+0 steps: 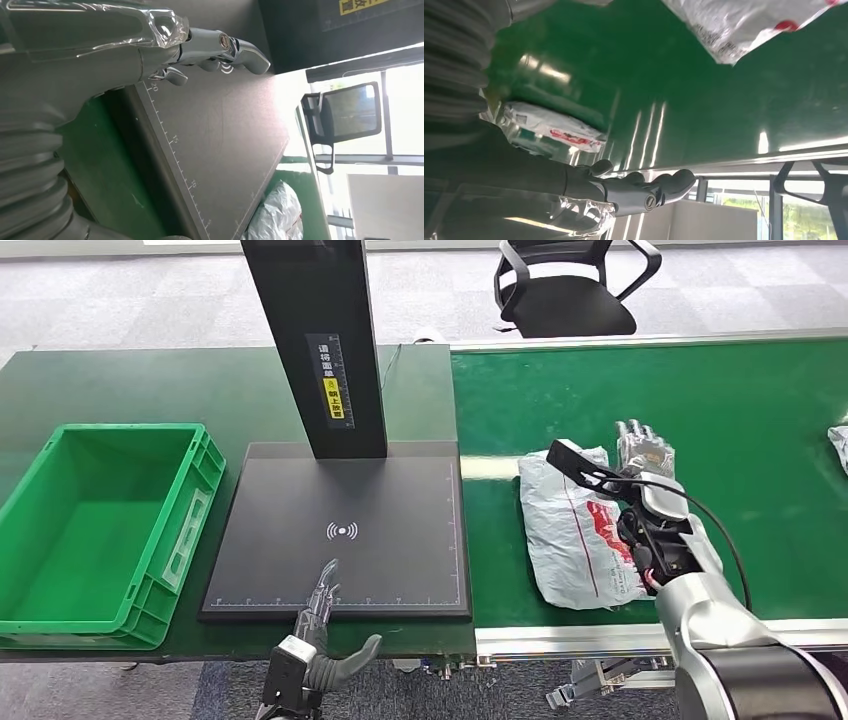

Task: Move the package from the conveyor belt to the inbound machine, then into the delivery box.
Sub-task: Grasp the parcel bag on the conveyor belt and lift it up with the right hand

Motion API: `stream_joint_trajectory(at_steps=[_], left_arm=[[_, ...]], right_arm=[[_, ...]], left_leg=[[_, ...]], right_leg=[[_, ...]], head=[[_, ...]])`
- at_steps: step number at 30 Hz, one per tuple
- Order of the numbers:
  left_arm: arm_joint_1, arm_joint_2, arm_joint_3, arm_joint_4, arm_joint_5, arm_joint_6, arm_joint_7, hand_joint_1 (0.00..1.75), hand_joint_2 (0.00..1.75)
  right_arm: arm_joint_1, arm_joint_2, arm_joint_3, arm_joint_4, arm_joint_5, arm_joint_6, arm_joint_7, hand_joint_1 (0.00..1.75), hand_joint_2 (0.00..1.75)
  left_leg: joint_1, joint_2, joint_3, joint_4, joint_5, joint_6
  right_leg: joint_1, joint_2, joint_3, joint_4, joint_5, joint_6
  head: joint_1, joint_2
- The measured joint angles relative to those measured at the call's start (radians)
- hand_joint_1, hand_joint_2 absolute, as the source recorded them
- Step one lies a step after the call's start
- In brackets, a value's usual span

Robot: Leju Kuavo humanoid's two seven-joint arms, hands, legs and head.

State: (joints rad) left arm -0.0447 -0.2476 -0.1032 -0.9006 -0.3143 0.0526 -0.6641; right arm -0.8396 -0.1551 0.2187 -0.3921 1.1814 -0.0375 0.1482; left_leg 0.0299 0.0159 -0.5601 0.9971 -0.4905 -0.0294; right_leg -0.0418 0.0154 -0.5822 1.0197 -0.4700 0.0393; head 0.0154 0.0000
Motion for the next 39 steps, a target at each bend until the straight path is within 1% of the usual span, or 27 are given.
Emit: stream_joint_trajectory(at_steps=[3, 9, 23, 25, 27, 29, 34, 36, 39], left_arm=[[-0.009, 0.000, -0.001, 0.017, 0.000, 0.000, -0.001, 0.00, 1.75], [-0.014, 0.000, -0.001, 0.032, 0.007, 0.001, -0.001, 0.00, 1.75], [-0.017, 0.000, -0.004, 0.038, 0.008, 0.002, -0.001, 0.00, 1.75], [-0.022, 0.000, -0.004, 0.043, 0.013, 0.002, -0.002, 0.00, 1.75], [-0.032, 0.000, -0.005, 0.055, 0.019, 0.002, -0.003, 0.00, 1.75], [-0.044, 0.000, -0.006, 0.068, 0.020, 0.002, -0.005, 0.00, 1.75], [-0.065, 0.000, -0.008, 0.093, 0.022, 0.006, -0.007, 0.00, 1.75], [-0.071, 0.000, -0.009, 0.102, 0.024, 0.009, -0.007, 0.00, 1.75], [-0.081, 0.000, -0.011, 0.116, 0.028, 0.014, -0.008, 0.00, 1.75]], right_arm=[[-0.025, -0.008, 0.006, 0.035, 0.008, -0.001, -0.006, 0.00, 1.75], [-0.055, -0.006, 0.009, 0.071, 0.018, 0.048, -0.002, 0.00, 1.75], [-0.071, -0.004, 0.009, 0.097, 0.017, 0.063, 0.000, 0.00, 1.75], [-0.072, 0.001, -0.024, 0.105, -0.046, 0.178, -0.041, 0.00, 1.75], [-0.072, 0.009, -0.078, 0.114, -0.135, 0.344, -0.111, 0.00, 1.75], [-0.070, 0.015, -0.113, 0.118, -0.170, 0.430, -0.152, 0.00, 1.75], [-0.063, 0.033, -0.165, 0.126, -0.197, 0.558, -0.176, 0.00, 1.75], [-0.057, 0.041, -0.177, 0.129, -0.200, 0.591, -0.176, 0.00, 1.75], [-0.049, 0.055, -0.187, 0.134, -0.198, 0.615, -0.171, 0.00, 1.75]], left_leg=[[0.000, 0.002, 0.000, 0.000, 0.000, 0.000], [0.000, 0.001, -0.001, 0.000, 0.000, 0.000], [0.000, 0.001, -0.001, 0.000, 0.000, 0.000], [0.000, 0.001, -0.001, 0.000, 0.000, 0.000], [0.000, 0.001, -0.001, 0.000, 0.000, 0.000], [0.000, 0.001, -0.001, 0.000, 0.000, 0.000], [0.000, 0.001, 0.000, 0.000, 0.000, 0.000], [0.000, 0.000, 0.001, 0.000, 0.000, 0.000], [0.000, -0.001, 0.002, 0.000, 0.000, 0.000]], right_leg=[[0.000, 0.001, -0.001, 0.000, 0.000, 0.000], [0.000, 0.001, -0.001, 0.000, 0.000, 0.000], [0.000, 0.001, -0.001, 0.000, 0.000, 0.000], [0.000, 0.001, -0.001, 0.000, 0.000, 0.000], [0.000, 0.001, -0.001, 0.000, 0.000, 0.000], [0.000, 0.001, -0.001, 0.000, 0.000, 0.000], [0.000, 0.001, 0.000, 0.000, 0.000, 0.000], [0.000, 0.001, 0.001, 0.000, 0.000, 0.000], [0.000, 0.000, 0.002, 0.000, 0.000, 0.000]], head=[[0.000, 0.000], [0.000, 0.000], [0.000, 0.000], [0.000, 0.000], [0.000, 0.000], [0.000, 0.000], [0.000, 0.000], [0.000, 0.000], [0.000, 0.000]])
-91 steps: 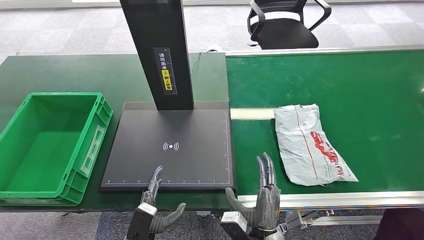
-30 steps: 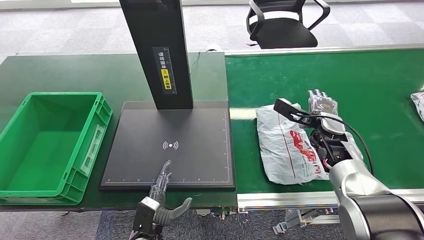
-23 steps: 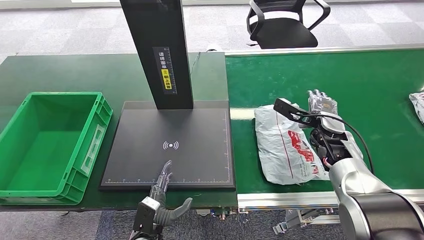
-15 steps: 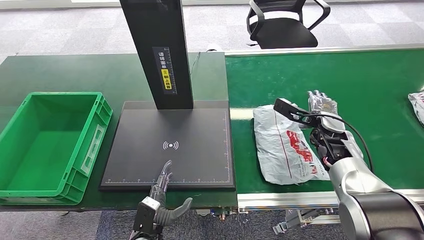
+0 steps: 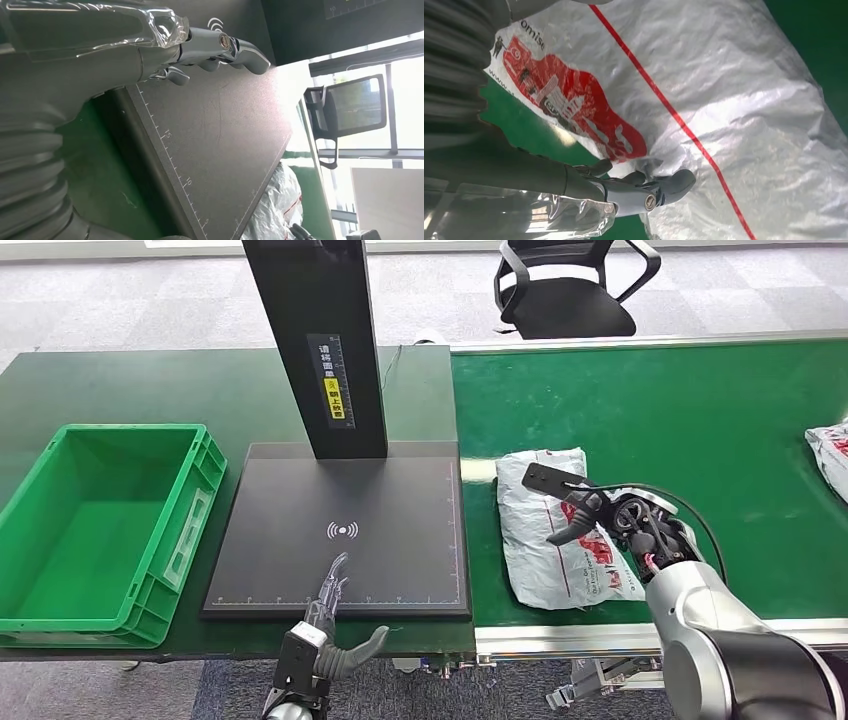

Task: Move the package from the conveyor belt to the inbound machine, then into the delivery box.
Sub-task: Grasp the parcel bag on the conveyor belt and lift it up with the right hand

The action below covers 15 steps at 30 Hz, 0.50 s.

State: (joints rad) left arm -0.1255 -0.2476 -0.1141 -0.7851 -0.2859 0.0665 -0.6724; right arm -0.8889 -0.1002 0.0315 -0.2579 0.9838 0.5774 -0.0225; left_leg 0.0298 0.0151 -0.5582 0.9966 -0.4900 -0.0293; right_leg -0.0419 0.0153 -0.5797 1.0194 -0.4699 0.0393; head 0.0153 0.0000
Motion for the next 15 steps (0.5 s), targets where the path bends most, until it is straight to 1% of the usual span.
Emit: stream_joint_trajectory(at_steps=[4, 9, 15], left_arm=[[-0.009, 0.000, -0.001, 0.012, 0.005, 0.005, -0.001, 0.00, 1.75], [-0.011, 0.000, -0.002, 0.018, 0.010, 0.013, 0.001, 0.00, 1.75], [-0.012, 0.000, -0.003, 0.018, 0.010, 0.029, 0.008, 0.00, 1.75]], right_arm=[[0.009, 0.018, -0.002, 0.003, 0.013, 0.011, 0.025, 0.00, 1.75], [0.019, 0.036, 0.004, 0.007, 0.078, 0.010, 0.105, 0.00, 1.75], [0.028, 0.058, 0.052, 0.010, 0.167, 0.009, 0.184, 0.00, 1.75]], left_leg=[[0.000, -0.001, 0.001, 0.000, 0.002, 0.000], [0.000, -0.001, 0.002, 0.000, 0.003, 0.000], [0.000, -0.002, 0.003, 0.000, 0.003, 0.000]], right_leg=[[0.000, 0.000, 0.001, 0.000, 0.000, 0.000], [0.000, 0.000, 0.002, 0.000, 0.001, 0.000], [0.000, 0.000, 0.003, 0.000, 0.001, 0.000]], head=[[0.000, 0.000], [0.000, 0.000], [0.000, 0.000]])
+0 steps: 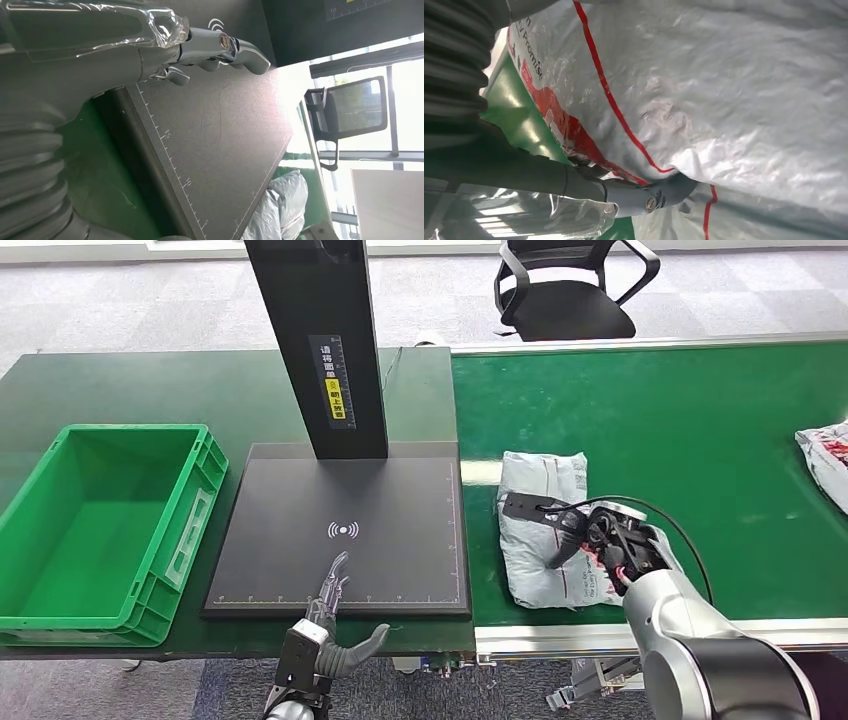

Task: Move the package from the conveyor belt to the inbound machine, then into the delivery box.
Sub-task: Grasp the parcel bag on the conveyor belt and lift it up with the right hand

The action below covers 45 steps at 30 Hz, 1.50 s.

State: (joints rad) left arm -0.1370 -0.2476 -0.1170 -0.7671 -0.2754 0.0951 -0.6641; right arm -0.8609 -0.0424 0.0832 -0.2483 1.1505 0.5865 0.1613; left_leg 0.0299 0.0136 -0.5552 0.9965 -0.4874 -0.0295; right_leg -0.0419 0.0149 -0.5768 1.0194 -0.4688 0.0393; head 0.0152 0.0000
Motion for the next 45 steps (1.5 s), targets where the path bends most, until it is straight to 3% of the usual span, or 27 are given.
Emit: stream_joint_trajectory(at_steps=[7, 11, 23, 28, 36, 41, 43, 45], left_arm=[[0.000, 0.000, 0.000, 0.000, 0.000, 0.004, 0.002, 0.00, 1.75], [0.000, 0.000, 0.000, -0.001, 0.002, -0.004, 0.002, 0.00, 1.75], [0.000, 0.000, -0.001, -0.001, 0.002, -0.008, 0.005, 0.00, 1.75], [0.000, 0.000, -0.002, 0.000, 0.009, -0.006, 0.005, 0.00, 1.75], [0.000, 0.000, -0.005, 0.000, 0.014, -0.010, 0.000, 0.00, 1.75], [0.002, 0.000, -0.004, -0.004, 0.012, -0.004, -0.007, 0.00, 1.75], [0.002, 0.000, -0.004, -0.004, 0.011, 0.003, -0.009, 0.00, 1.75], [0.002, 0.000, -0.005, -0.004, 0.012, 0.013, -0.009, 0.00, 1.75]], right_arm=[[0.006, 0.018, 0.049, 0.000, 0.036, 0.001, 0.022, 0.03, 1.75], [0.011, 0.025, 0.079, 0.000, 0.068, 0.009, 0.012, 1.75, 1.75], [0.012, 0.038, 0.150, 0.000, 0.105, 0.008, -0.055, 1.75, 1.75], [0.013, 0.040, 0.159, 0.000, 0.113, -0.040, -0.084, 1.75, 1.75], [0.036, 0.063, 0.148, -0.002, 0.053, -0.307, -0.200, 1.75, 1.75], [0.018, 0.097, 0.061, -0.045, -0.144, -0.732, -0.455, 1.75, 1.75], [-0.007, 0.115, 0.012, -0.076, -0.252, -0.840, -0.577, 1.75, 1.75], [-0.027, 0.136, -0.034, -0.112, -0.354, -0.890, -0.685, 1.75, 1.75]], left_leg=[[0.000, 0.000, 0.001, 0.000, 0.000, 0.000], [0.000, 0.000, 0.001, 0.000, 0.000, 0.000], [0.000, 0.000, 0.003, 0.000, 0.000, 0.000], [0.000, 0.000, 0.003, 0.000, 0.000, 0.000], [0.000, 0.000, 0.000, 0.000, 0.000, 0.000], [0.000, -0.001, -0.003, 0.000, 0.002, 0.000], [0.000, -0.001, -0.003, 0.000, 0.002, 0.000], [0.000, -0.001, -0.003, 0.000, 0.002, 0.000]], right_leg=[[0.000, 0.000, 0.001, 0.000, 0.000, 0.000], [0.000, 0.000, 0.001, 0.000, 0.000, 0.000], [0.000, 0.000, 0.002, 0.000, 0.000, 0.000], [0.000, 0.000, 0.003, 0.000, 0.000, 0.000], [0.000, 0.000, 0.001, 0.000, 0.000, 0.000], [0.000, -0.001, -0.002, 0.001, 0.001, -0.001], [0.000, -0.001, -0.002, 0.001, 0.001, -0.001], [0.000, -0.001, -0.002, 0.001, 0.001, -0.001]], head=[[0.000, 0.000], [0.000, 0.000], [0.000, 0.000], [0.000, 0.000], [0.000, 0.000], [0.000, 0.000], [0.000, 0.000], [0.000, 0.000]])
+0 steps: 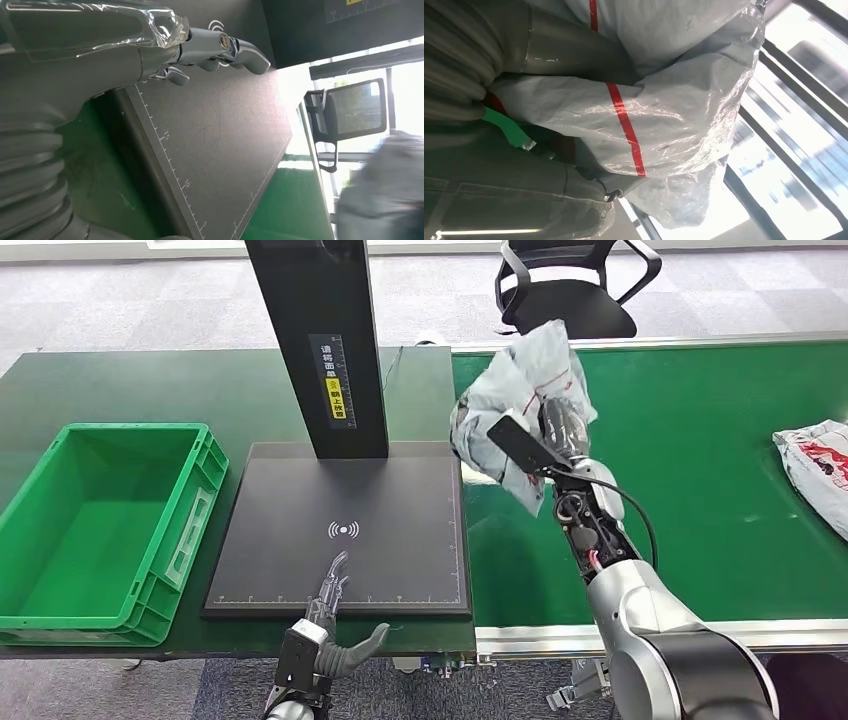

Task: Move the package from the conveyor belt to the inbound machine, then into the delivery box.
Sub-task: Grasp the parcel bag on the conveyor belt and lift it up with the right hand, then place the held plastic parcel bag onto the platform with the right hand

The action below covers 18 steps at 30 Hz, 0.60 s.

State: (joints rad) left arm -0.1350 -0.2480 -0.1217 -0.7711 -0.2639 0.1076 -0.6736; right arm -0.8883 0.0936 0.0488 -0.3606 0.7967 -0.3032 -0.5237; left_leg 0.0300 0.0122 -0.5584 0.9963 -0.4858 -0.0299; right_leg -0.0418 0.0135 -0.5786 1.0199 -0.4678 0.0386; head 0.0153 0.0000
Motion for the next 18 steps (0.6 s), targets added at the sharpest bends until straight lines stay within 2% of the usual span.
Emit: stream_joint_trajectory(at_steps=[4, 9, 15, 18], left_arm=[[0.000, 0.000, 0.000, 0.000, 0.009, 0.015, 0.000, 0.00, 1.75], [0.001, 0.000, 0.000, -0.003, 0.015, 0.020, 0.000, 0.00, 1.75], [0.007, 0.000, 0.004, -0.018, 0.023, 0.031, 0.000, 0.00, 1.75], [0.031, 0.001, 0.007, -0.068, 0.032, 0.046, 0.000, 0.00, 1.75]], right_arm=[[-0.007, 0.053, -0.038, -0.073, -0.115, -0.008, -0.125, 1.75, 1.75], [0.035, 0.132, 0.013, -0.135, -0.152, 0.022, -0.171, 1.75, 1.75], [0.062, 0.188, 0.117, -0.147, -0.198, 0.142, -0.170, 1.75, 1.75], [0.065, 0.212, 0.176, -0.134, -0.240, 0.307, -0.142, 1.75, 1.75]], left_leg=[[0.000, 0.001, 0.000, 0.000, 0.000, 0.000], [0.001, 0.001, 0.000, -0.001, 0.000, 0.000], [0.001, 0.000, -0.002, -0.001, 0.000, 0.000], [0.001, 0.002, -0.003, -0.001, 0.000, 0.000]], right_leg=[[0.000, 0.000, 0.000, 0.000, 0.000, 0.000], [0.001, 0.000, -0.001, 0.000, 0.000, 0.000], [0.001, 0.000, -0.001, 0.000, 0.000, 0.000], [0.001, 0.001, -0.003, 0.000, 0.000, 0.000]], head=[[0.000, 0.000], [0.000, 0.000], [0.000, 0.000], [0.000, 0.000]])
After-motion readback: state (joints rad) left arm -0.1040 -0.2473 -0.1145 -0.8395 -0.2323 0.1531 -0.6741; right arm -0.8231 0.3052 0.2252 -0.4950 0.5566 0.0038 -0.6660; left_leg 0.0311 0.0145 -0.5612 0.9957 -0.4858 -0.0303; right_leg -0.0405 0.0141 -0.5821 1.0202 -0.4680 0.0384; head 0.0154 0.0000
